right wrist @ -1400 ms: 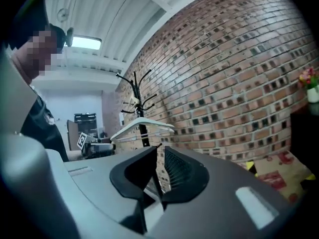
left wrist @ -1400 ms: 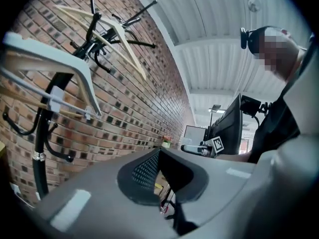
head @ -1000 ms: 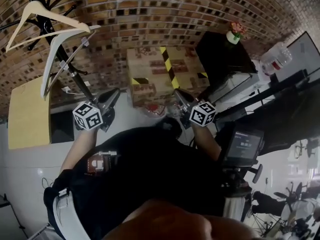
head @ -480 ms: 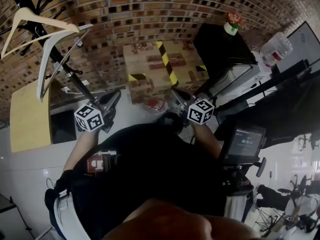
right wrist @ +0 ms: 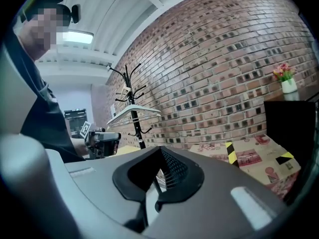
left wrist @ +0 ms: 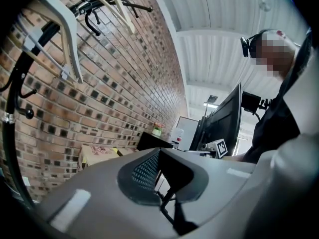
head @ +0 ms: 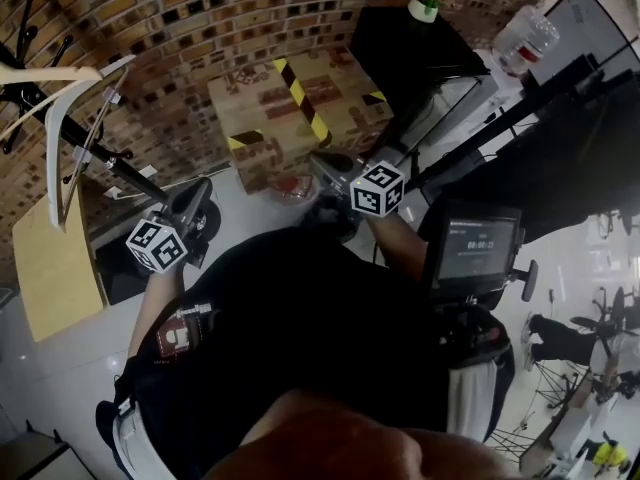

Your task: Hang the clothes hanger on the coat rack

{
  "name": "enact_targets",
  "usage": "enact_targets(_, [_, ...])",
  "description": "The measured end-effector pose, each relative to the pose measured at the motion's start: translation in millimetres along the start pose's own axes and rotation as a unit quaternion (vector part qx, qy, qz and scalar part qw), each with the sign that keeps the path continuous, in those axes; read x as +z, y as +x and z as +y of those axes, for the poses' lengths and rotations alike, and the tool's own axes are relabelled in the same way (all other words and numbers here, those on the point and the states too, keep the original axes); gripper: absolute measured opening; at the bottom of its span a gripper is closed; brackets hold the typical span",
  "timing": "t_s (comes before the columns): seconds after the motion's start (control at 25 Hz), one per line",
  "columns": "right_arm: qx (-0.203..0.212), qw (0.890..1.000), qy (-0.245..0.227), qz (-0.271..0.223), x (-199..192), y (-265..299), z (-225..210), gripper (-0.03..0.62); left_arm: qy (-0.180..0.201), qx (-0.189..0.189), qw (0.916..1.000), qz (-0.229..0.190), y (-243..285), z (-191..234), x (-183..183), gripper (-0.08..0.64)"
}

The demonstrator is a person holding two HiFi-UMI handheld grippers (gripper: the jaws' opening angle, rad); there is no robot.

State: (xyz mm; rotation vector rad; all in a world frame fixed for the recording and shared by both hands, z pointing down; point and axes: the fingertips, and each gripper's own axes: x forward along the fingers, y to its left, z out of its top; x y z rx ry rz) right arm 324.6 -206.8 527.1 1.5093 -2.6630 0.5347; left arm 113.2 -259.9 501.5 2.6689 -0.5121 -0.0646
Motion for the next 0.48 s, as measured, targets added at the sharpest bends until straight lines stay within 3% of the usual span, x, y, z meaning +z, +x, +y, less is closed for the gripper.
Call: enact_targets(0.48, [0.004,1.000,-0.009,0.003,2.6,0.1,7.8,0.012,0.005,-0.004,1.0000,-0.002,-3.8,-1.2,1.7,-0.003])
